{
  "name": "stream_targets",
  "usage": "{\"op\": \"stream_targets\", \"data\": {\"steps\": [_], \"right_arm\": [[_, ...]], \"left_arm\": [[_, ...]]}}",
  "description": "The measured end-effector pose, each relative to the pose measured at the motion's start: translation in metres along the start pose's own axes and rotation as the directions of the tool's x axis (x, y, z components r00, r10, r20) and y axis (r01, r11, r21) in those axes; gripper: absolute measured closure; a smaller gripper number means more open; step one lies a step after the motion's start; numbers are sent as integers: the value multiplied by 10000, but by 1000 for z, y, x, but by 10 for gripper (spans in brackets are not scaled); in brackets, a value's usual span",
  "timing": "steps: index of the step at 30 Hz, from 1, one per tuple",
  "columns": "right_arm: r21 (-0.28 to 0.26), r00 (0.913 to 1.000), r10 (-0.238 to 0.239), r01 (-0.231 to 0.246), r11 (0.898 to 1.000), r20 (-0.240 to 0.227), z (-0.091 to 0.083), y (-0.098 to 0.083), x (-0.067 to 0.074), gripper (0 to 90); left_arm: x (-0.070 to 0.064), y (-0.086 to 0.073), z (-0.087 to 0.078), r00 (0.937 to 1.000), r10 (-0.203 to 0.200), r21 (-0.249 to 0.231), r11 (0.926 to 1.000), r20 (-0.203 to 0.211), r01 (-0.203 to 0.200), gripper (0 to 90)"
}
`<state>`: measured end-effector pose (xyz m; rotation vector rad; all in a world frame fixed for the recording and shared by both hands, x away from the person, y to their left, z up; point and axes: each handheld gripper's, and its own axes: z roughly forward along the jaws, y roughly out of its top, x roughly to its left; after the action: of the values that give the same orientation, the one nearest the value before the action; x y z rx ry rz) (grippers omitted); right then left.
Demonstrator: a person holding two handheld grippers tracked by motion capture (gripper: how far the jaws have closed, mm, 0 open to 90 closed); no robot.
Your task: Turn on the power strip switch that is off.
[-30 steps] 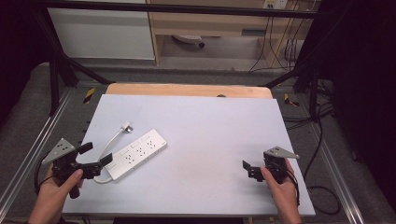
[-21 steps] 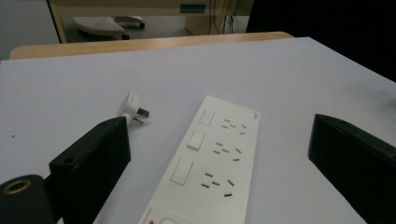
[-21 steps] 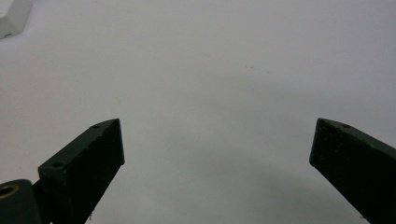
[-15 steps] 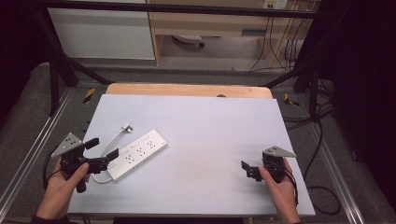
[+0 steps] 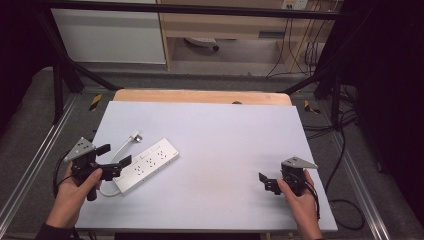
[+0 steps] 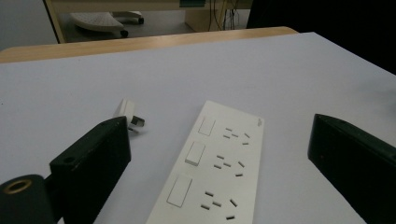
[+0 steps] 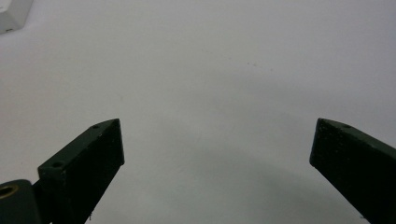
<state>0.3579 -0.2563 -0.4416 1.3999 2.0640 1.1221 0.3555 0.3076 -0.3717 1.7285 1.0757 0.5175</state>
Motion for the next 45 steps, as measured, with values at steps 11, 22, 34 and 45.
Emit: {"op": "stream_targets", "data": {"steps": [11,22,34,45], "right_arm": [[-56,9998,152,-151,9999,164,-3,-2,-3,35],[0,9996,164,-164,9999,214,-2,-2,-4,36],[42,9997,181,-181,9998,180,-1,-1,-3,35],[64,9998,107,-109,9999,196,-1,-2,-4,35]], "left_arm": [[1,4,16,10000,15,167,9999,42,-16,62],[-2,1,27,9992,354,129,9993,-193,-352,63],[-1,-2,34,9997,134,163,9998,-217,-131,68],[-3,-8,44,9997,180,346,9992,-149,-175,73]]}}
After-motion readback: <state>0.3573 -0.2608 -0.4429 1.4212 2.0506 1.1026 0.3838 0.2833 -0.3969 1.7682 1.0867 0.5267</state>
